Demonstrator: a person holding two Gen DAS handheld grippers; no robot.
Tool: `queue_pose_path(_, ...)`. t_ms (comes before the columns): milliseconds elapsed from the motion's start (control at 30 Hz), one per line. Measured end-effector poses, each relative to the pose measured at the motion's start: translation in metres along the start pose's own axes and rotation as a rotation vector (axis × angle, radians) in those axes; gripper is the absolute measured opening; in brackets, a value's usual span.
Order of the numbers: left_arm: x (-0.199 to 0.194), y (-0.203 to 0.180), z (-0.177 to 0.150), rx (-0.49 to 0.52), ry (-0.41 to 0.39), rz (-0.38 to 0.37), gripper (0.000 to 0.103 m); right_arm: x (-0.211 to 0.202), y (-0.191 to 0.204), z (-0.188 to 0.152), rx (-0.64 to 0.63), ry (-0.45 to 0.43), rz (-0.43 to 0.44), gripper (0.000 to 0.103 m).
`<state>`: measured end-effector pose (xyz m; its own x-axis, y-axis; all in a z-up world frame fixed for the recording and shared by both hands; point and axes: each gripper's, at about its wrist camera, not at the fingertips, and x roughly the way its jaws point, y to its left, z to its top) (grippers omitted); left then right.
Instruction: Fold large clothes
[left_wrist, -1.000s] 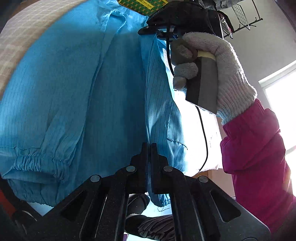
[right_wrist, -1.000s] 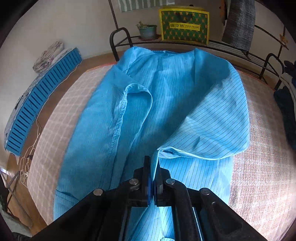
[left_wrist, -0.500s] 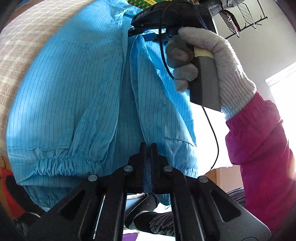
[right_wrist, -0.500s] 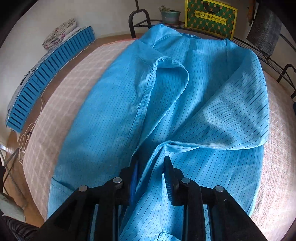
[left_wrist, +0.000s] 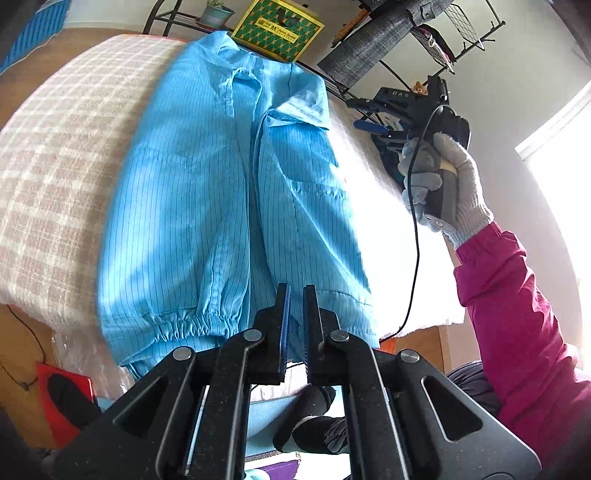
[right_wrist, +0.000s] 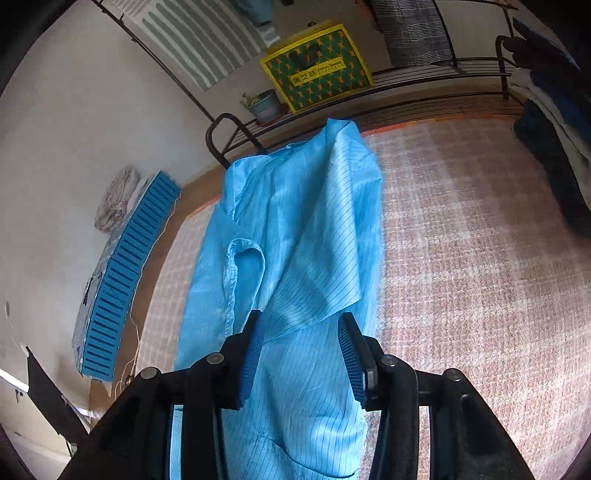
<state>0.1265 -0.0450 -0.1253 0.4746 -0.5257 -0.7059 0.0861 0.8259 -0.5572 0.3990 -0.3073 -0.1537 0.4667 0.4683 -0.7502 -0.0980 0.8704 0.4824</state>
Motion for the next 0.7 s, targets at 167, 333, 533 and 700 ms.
queue_pose_path(167, -0.009, 0.012, 0.037, 0.05, -0.032, 0.051, 0.011, 0.017, -0.012, 0.02, -0.008, -0.012, -0.022, 0.048)
queue_pose_path(333, -0.005, 0.037, 0.056, 0.014, -0.051, 0.063, 0.01, 0.048, -0.015, 0.035, -0.004, -0.007, -0.037, 0.048)
queue_pose_path(533, 0.006, 0.061, 0.058, -0.045, -0.015, 0.058, 0.011, 0.073, -0.007, 0.047, -0.03, 0.072, -0.004, 0.002)
queue_pose_path(700, -0.001, 0.061, 0.061, -0.041, -0.037, 0.043, 0.011, 0.072, 0.036, 0.07, -0.106, 0.073, 0.048, 0.0)
